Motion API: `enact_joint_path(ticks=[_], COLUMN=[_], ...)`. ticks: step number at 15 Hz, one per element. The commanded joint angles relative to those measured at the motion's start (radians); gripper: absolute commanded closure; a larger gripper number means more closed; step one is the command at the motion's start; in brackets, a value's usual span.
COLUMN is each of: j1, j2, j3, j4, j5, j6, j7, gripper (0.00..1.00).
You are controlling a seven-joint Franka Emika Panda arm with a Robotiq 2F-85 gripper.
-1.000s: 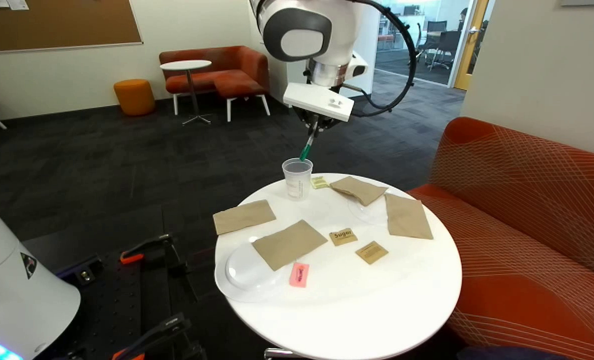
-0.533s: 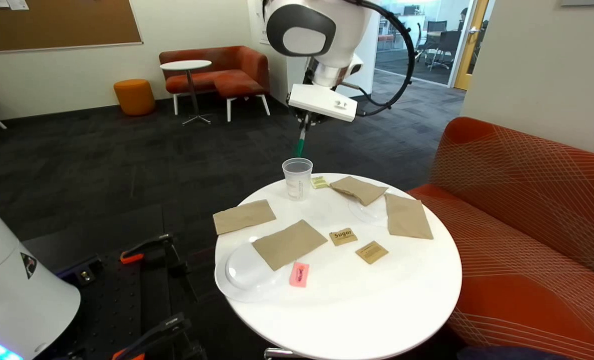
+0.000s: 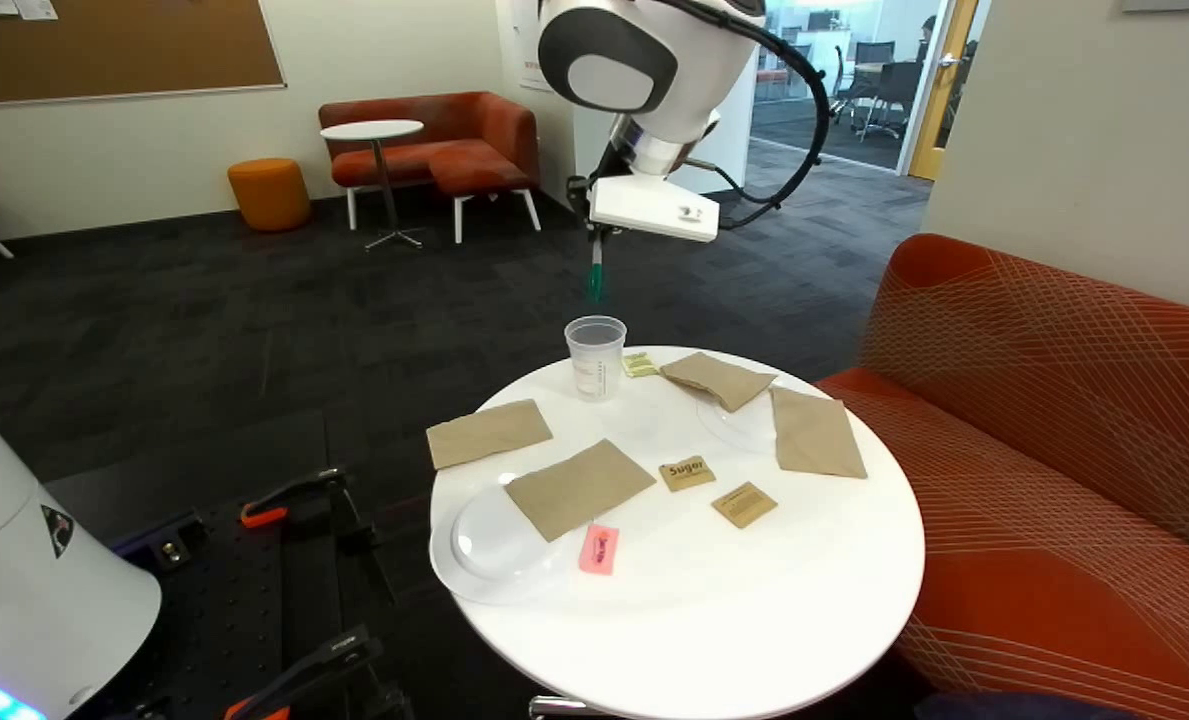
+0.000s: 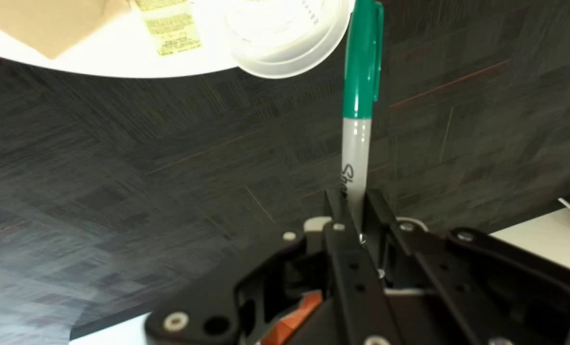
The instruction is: Place the pen inside the clear cup
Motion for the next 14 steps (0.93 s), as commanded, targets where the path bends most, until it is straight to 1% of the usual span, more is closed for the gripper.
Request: enact_joint_path(ticks=[1,4,7,11,14], j1=[0.003,0.005,0.010,0.015,0.016], j2=[0.024,0.045,0.069,0.094,0.108], j3=[-0.024,-0.044,-0.069,-0.099,-0.119], j4=[0.035,0.051,0.069,0.088,0.097], j5=[0.099,0.176,0.227,0.266,0.271], j6=[-0.061,-0.115,-0.183,-0.260,-0.313], j7=[-0.145,-0.258,-0.352,-0.477,-0.562], gripper=[0.97,0.97,0.97,0.97,0.97])
